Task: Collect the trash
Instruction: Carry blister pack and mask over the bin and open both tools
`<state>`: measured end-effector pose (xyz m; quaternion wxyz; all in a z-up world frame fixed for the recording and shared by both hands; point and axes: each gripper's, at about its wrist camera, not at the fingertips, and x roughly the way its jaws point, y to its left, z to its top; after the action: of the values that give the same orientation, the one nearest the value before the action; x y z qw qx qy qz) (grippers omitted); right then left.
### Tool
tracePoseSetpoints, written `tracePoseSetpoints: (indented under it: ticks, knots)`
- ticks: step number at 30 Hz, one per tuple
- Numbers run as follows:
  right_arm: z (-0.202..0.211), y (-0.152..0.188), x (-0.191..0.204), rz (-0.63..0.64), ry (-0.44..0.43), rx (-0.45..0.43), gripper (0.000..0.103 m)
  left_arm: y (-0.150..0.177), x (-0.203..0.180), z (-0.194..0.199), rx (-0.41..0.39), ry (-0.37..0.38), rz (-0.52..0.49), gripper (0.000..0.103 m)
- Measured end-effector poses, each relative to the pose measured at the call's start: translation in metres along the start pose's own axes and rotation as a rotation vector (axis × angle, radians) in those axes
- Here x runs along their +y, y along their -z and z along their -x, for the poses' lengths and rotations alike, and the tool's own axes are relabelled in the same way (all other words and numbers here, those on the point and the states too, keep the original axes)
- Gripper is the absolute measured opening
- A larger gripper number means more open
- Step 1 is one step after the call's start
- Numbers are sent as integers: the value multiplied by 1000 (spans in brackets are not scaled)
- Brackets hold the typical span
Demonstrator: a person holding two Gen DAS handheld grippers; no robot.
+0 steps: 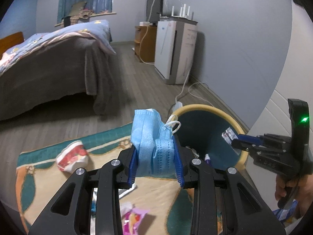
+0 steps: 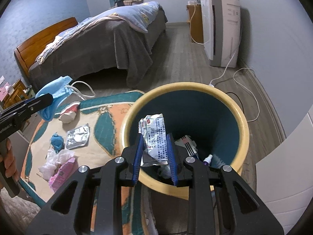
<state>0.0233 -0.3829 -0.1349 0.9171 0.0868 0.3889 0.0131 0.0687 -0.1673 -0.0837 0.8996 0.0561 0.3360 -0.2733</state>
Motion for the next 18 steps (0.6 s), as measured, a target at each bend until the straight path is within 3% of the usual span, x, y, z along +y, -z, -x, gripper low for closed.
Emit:
tracePoseSetpoints:
  ticks: [18]
  knots:
    - [-16, 6, -51, -86, 76, 41, 24, 4, -72, -54, 88, 114, -116, 34]
